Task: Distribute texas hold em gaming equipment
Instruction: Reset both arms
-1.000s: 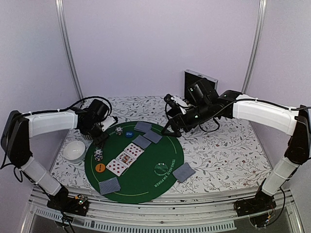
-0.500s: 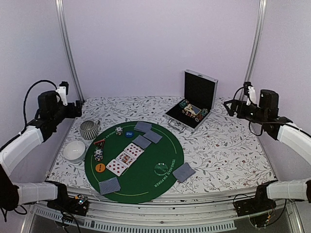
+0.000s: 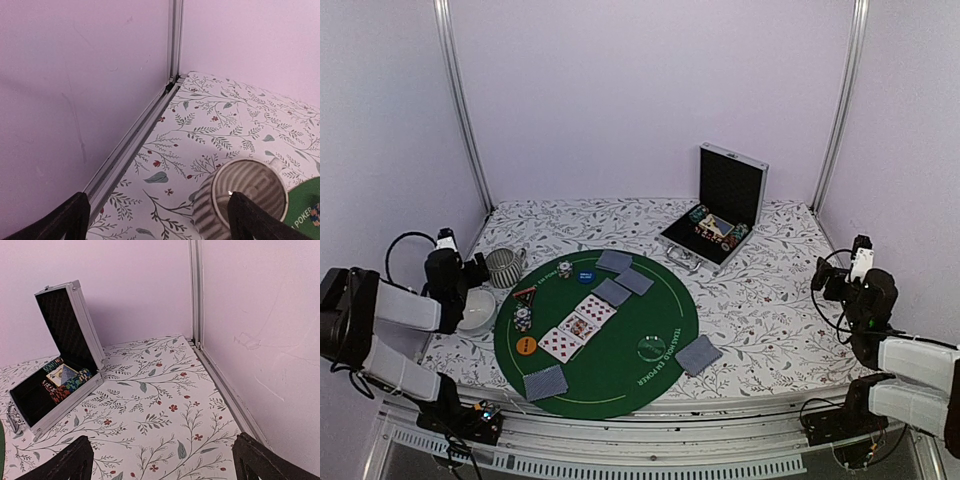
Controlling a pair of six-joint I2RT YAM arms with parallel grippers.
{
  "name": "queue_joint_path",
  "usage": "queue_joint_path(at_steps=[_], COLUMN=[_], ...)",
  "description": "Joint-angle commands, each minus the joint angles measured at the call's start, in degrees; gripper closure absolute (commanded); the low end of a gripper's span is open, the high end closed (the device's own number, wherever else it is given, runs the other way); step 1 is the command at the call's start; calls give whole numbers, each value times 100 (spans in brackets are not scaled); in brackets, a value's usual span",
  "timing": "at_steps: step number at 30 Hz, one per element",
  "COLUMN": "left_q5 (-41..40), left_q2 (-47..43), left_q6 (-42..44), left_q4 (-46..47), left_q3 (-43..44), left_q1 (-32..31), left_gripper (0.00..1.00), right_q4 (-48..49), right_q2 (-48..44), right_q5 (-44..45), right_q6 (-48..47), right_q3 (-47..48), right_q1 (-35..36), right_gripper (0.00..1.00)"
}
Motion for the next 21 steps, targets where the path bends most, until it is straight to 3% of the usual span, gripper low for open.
queue_joint_path(at_steps=[1,5,9,12,13,16,21], left_q5=[-266,-195,100,395,366,280,272], left_q2=[40,500,658,1051,1286,1097,1149], left_q6=[336,615,897,1119,1299,1207,1229], left_q4=[2460,3919,3739,4233,4716,3875,3739], left_q3=[-699,-1177,-987,-1058,-1106,-840,-741], left_q1=[-213,-296,-444,-543,-573,-651,-596], left_gripper=[2,2,2,2,2,2,2], right_q4=[1929,2869,4418,4569,4284,3822,3793], right_q2=[549,1419,2769,3781,3723,3752,3741], right_q5=[255,-311,-954,-1283,-1457,-1926,-1908], right_q6=[-396,-598,-892,-969,-990,-700,-654], right_q3=[-386,-372,-148,284,360,617,629], right_q1=[-62,-125,-156,-217,-373,-627,-632], right_gripper=[1,1,1,1,1,1,1])
